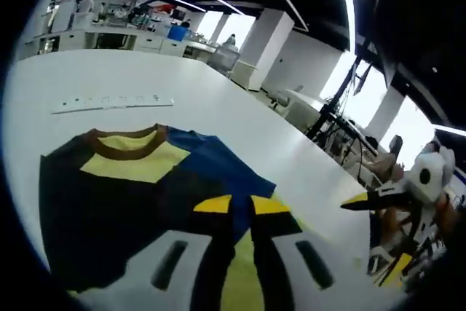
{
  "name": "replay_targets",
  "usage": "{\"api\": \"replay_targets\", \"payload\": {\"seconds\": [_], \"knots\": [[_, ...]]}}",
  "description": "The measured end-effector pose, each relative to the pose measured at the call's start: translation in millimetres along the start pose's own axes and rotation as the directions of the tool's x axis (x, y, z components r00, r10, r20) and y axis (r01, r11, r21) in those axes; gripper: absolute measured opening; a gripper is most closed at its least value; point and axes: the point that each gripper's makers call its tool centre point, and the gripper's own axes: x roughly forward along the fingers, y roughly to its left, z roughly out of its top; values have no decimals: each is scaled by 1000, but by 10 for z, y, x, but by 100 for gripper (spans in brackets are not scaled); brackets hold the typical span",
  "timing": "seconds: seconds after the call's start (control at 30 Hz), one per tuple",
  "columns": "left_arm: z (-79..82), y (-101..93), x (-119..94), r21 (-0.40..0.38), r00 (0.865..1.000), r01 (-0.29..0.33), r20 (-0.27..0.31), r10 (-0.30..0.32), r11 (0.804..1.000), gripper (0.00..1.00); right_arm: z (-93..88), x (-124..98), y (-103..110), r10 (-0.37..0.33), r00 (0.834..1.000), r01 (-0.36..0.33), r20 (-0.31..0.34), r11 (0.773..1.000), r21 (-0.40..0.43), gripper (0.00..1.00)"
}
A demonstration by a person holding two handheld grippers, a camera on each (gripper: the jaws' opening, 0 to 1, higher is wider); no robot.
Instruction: Fold the garment on the visible template until the final outline fits inside the template.
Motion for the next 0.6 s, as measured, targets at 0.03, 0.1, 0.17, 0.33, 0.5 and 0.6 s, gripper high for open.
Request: {"api": "replay_targets", "payload": {"seconds": [0.03, 0.1, 0.17, 0.33, 0.5, 0.6], "knots": [[-2, -6, -3, 9, 1000, 3, -1, -3, 1000, 13, -3, 1, -3, -1, 1000, 1, -1, 1000, -1, 98], [21, -38, -14, 44, 1000, 10, 13, -11, 999, 19, -5, 3, -9, -2, 1000, 2, -3, 1000, -1, 98], [53, -41, -33, 75, 1000, 6, 23, -8, 997, 25, 2, 6, -22, -5, 1000, 5, 0, 1000, 1, 98], [121, 38, -118, 173, 998, -46, 40, 39, 984, 53, 44, 17, -37, -8, 1000, 8, 12, 1000, 10, 97], [215, 134, -269, 217, 994, -96, 70, 83, 972, 75, 85, 42, -54, -12, 1000, 12, 10, 1000, -4, 95], [265, 185, -366, 220, 991, -115, 93, 96, 969, 84, 129, 74, -72, -13, 1000, 13, 3, 1000, -20, 94]]}}
